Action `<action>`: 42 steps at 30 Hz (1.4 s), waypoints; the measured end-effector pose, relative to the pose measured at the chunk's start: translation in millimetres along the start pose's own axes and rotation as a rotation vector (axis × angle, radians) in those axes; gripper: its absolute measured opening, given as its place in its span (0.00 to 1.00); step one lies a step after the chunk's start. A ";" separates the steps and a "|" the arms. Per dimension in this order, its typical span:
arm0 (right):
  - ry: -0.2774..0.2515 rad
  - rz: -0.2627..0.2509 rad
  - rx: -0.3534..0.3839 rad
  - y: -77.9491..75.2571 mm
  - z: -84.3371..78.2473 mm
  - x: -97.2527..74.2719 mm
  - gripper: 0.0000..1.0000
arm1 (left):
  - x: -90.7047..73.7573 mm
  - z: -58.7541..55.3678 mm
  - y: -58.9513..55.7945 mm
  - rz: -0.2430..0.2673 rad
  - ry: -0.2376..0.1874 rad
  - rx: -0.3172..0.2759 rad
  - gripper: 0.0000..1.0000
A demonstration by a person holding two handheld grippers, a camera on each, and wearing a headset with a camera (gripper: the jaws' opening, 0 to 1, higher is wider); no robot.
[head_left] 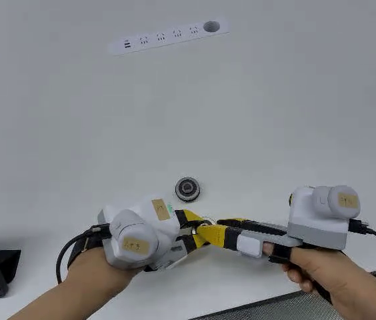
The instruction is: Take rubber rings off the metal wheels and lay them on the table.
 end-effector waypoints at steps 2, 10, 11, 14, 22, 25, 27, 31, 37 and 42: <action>0.005 0.007 0.005 1.2 -0.7 0.7 0.45 | -0.1 0.0 -0.1 0.000 -0.001 -0.001 0.13; 0.003 0.018 -0.002 2.6 -1.4 -3.8 0.45 | 0.0 -0.3 -0.2 0.001 -0.003 -0.003 0.13; 0.006 0.020 0.000 2.1 -2.0 -4.1 0.45 | 0.0 -0.4 -0.2 0.001 -0.004 -0.004 0.13; 0.022 0.027 0.004 2.5 -4.9 -4.4 0.44 | 0.0 -0.6 -0.2 0.000 -0.005 -0.006 0.13; 0.006 0.018 0.002 4.6 -6.5 -8.1 0.45 | -0.1 -0.4 0.0 -0.001 -0.005 -0.004 0.13; 0.006 0.016 -0.002 4.4 -6.8 -8.5 0.45 | -0.1 -0.4 -0.1 0.000 -0.005 -0.004 0.13; 0.009 0.018 -0.006 5.5 -7.0 -9.3 0.44 | 0.0 -0.5 -0.2 0.000 -0.006 -0.005 0.13; 0.013 0.018 -0.010 6.6 -7.1 -10.8 0.44 | 0.1 -0.7 -0.3 0.001 -0.007 -0.007 0.13; 0.002 0.014 -0.013 5.5 -6.7 -13.0 0.41 | 0.0 -0.4 -0.4 0.001 -0.007 -0.006 0.13; 0.003 0.000 -0.031 4.3 -5.5 -11.4 0.44 | 0.2 -0.5 -0.3 0.000 -0.007 -0.006 0.13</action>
Point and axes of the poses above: the centre of the closed fingertips' face, and the gripper's own axes: x roughly forward along the fingers, y roughly to its left, z roughly out of its top, the point moved 10 cm from there along -x, roughly backward along the fingers, and after that the axes turned 12 degrees about y, right-handed, at the moved point
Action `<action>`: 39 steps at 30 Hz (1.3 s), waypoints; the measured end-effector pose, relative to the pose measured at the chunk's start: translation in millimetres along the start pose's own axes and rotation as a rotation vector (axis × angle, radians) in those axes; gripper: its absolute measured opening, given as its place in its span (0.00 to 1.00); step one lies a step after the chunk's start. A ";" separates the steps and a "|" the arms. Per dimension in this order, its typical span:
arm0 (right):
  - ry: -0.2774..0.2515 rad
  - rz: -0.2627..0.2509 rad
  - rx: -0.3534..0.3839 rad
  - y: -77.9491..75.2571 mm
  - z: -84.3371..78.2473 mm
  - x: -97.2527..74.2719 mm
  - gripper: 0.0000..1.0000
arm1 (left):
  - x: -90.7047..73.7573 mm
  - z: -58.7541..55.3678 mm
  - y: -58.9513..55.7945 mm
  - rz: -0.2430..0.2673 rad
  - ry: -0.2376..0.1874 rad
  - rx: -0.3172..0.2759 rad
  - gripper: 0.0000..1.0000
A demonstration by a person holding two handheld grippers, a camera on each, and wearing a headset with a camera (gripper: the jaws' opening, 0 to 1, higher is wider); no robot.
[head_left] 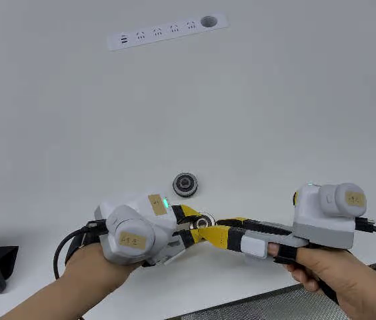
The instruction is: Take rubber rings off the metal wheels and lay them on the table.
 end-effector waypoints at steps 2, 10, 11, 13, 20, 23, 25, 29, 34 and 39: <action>0.000 0.003 0.011 -1.6 0.6 1.4 0.44 | -0.1 0.1 -0.1 0.000 0.000 0.000 0.13; 0.016 0.010 0.009 -1.4 0.6 6.4 0.45 | 0.1 0.1 -0.2 0.001 0.000 -0.001 0.13; 0.014 0.011 0.010 -1.6 0.7 6.1 0.45 | 0.1 0.1 -0.2 0.001 0.001 -0.001 0.13; 0.013 0.009 0.013 -1.6 0.4 5.9 0.46 | 0.1 0.1 -0.2 0.001 0.000 -0.001 0.13; 0.010 0.008 0.016 -0.5 -1.5 6.0 0.47 | -0.1 -0.1 0.0 0.001 -0.001 -0.002 0.13; 0.014 0.008 0.017 -0.6 -1.8 6.0 0.47 | 0.0 -0.3 0.2 0.001 -0.002 -0.002 0.13; 0.032 0.014 0.017 0.6 -3.6 6.8 0.47 | -0.2 -0.2 0.1 0.000 -0.002 -0.001 0.13; 0.022 0.008 0.009 2.9 -3.2 5.2 0.48 | -0.3 -0.1 -0.1 0.001 -0.001 -0.001 0.13; 0.018 0.011 0.009 2.9 -3.3 3.6 0.49 | 0.1 -0.4 -0.2 0.001 -0.001 -0.002 0.13; 0.008 0.022 0.011 5.1 -0.7 0.0 0.45 | -0.1 0.1 -0.1 0.002 0.000 -0.003 0.13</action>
Point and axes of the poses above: the centre of the closed fingertips' face, and the gripper's own axes: x roughly forward along the fingers, y roughly to its left, z roughly out of its top, the point moved 10 cm from there along -x, roughly backward along the fingers, and after that the axes turned 12 degrees about y, right-handed, at the moved point
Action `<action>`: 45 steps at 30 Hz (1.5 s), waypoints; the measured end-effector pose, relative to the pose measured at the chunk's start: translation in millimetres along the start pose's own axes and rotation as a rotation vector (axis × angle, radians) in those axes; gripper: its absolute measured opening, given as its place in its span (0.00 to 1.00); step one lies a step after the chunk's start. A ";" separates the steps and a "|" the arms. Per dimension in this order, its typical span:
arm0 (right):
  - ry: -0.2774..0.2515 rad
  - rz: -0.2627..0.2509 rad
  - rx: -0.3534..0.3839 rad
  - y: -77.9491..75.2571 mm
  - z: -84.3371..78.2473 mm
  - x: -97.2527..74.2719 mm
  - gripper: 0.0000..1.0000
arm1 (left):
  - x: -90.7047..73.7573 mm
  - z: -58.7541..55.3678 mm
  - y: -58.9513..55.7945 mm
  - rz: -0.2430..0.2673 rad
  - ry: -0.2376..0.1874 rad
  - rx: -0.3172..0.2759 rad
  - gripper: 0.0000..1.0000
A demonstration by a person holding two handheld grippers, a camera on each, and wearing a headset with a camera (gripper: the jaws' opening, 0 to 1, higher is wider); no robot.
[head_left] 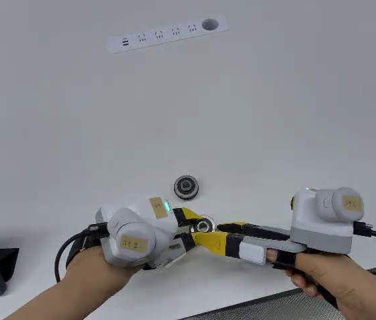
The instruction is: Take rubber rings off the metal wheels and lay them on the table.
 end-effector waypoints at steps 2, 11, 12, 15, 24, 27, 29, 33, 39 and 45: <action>-0.001 0.008 0.003 -0.4 0.8 0.5 0.45 | 0.1 0.0 0.0 0.001 -0.001 -0.001 0.13; 0.014 -0.012 0.000 -5.9 -1.6 6.1 0.49 | 0.6 -0.6 -0.1 0.000 -0.001 -0.001 0.13; 0.013 -0.009 0.000 -5.2 -1.4 6.6 0.49 | 0.5 -0.7 -0.1 0.000 -0.001 -0.002 0.13; 0.012 -0.008 -0.003 -2.9 -0.7 6.9 0.50 | 0.5 -0.6 -0.1 0.001 -0.001 -0.001 0.13; 0.029 0.007 0.005 -1.4 -4.9 6.9 0.49 | -0.1 -0.9 -0.1 0.001 -0.004 -0.004 0.13; 0.018 0.010 0.013 -0.6 -5.6 6.2 0.50 | -0.2 -0.8 -0.2 0.001 -0.005 -0.005 0.13; 0.015 0.010 0.016 -0.4 -5.7 5.7 0.50 | -0.2 -0.8 -0.1 0.000 -0.006 -0.005 0.13; 0.010 0.006 0.011 1.1 -5.4 3.0 0.49 | 0.0 -0.9 0.0 0.000 -0.006 -0.004 0.13; 0.002 0.000 0.009 0.1 -3.9 0.6 0.48 | -0.1 -1.0 0.1 0.000 -0.007 -0.005 0.13; -0.002 0.001 0.010 -1.3 -1.1 1.1 0.46 | 0.0 -1.3 -0.1 0.000 -0.009 -0.008 0.13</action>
Point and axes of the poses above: the centre of the closed fingertips' face, and the gripper's own axes: x roughly forward along the fingers, y roughly to its left, z roughly out of its top, the point moved 10 cm from there along -x, roughly backward along the fingers, and after that the axes turned 12 degrees about y, right-handed, at the moved point
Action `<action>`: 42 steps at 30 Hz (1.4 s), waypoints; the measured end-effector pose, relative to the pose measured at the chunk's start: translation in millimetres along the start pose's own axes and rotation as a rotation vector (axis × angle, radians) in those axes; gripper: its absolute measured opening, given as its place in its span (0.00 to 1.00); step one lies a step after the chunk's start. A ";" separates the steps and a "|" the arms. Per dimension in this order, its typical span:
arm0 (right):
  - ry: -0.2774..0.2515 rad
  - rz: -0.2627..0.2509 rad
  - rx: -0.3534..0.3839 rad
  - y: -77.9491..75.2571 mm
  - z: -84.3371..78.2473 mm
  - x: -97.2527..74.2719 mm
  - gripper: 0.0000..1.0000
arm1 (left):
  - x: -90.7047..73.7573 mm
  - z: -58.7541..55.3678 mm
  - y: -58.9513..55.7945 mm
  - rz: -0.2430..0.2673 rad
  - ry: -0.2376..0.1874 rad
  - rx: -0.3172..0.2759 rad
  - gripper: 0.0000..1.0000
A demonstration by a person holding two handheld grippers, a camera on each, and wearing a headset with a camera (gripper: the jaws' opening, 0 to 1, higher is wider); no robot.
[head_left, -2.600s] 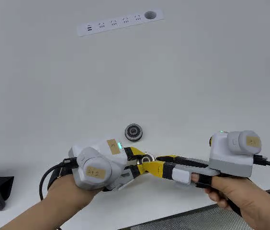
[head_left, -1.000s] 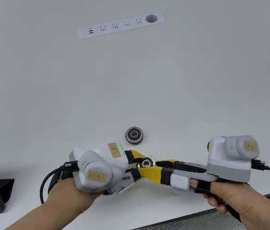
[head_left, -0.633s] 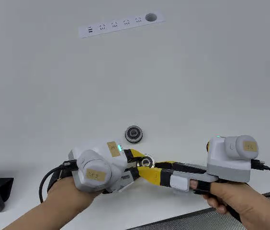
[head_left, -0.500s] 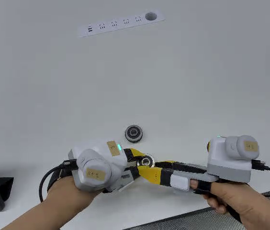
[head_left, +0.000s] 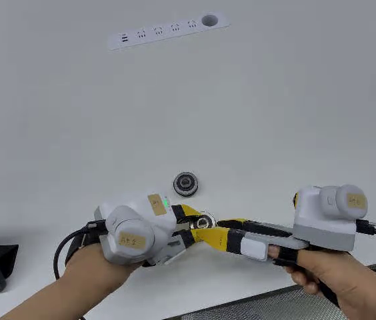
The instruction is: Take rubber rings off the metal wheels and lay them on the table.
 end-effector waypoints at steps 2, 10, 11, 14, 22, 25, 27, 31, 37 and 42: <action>-0.004 -0.009 -0.003 -1.3 0.6 1.2 0.48 | 0.0 0.0 0.1 0.000 0.000 0.001 0.13; 0.008 -0.006 0.000 -3.0 2.7 7.4 0.50 | 0.1 0.0 0.2 -0.001 -0.001 0.000 0.13; 0.008 -0.003 0.000 -2.3 3.2 7.5 0.50 | 0.0 0.0 0.2 -0.001 -0.001 0.000 0.13; 0.004 -0.002 -0.005 -0.4 4.6 6.1 0.50 | 0.1 -0.1 0.1 -0.001 0.000 0.000 0.13; 0.012 0.007 -0.001 -0.4 2.0 3.6 0.49 | 0.1 0.2 -0.2 0.000 -0.002 -0.002 0.13; 0.008 0.007 0.000 0.5 1.4 3.4 0.49 | 0.2 0.1 -0.1 0.000 -0.002 -0.002 0.13; 0.006 0.006 0.002 0.6 1.3 2.7 0.49 | 0.3 0.1 0.0 0.000 -0.002 -0.001 0.13; 0.011 0.000 0.002 -0.6 0.4 1.4 0.47 | 0.2 0.1 0.0 -0.001 -0.003 -0.002 0.13; 0.010 -0.005 0.028 -6.3 0.4 0.1 0.39 | 0.1 -0.1 -0.1 -0.001 -0.004 -0.003 0.13; 0.018 -0.038 0.041 -9.3 1.0 0.9 0.29 | 0.0 -0.2 -0.2 0.000 -0.004 -0.003 0.13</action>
Point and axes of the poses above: the centre of the closed fingertips' face, and the gripper's own axes: x roughly forward along the fingers, y roughly to its left, z roughly out of its top, the point moved 10 cm from there along -x, roughly backward along the fingers, and after that the axes turned 12 degrees about y, right-handed, at the moved point
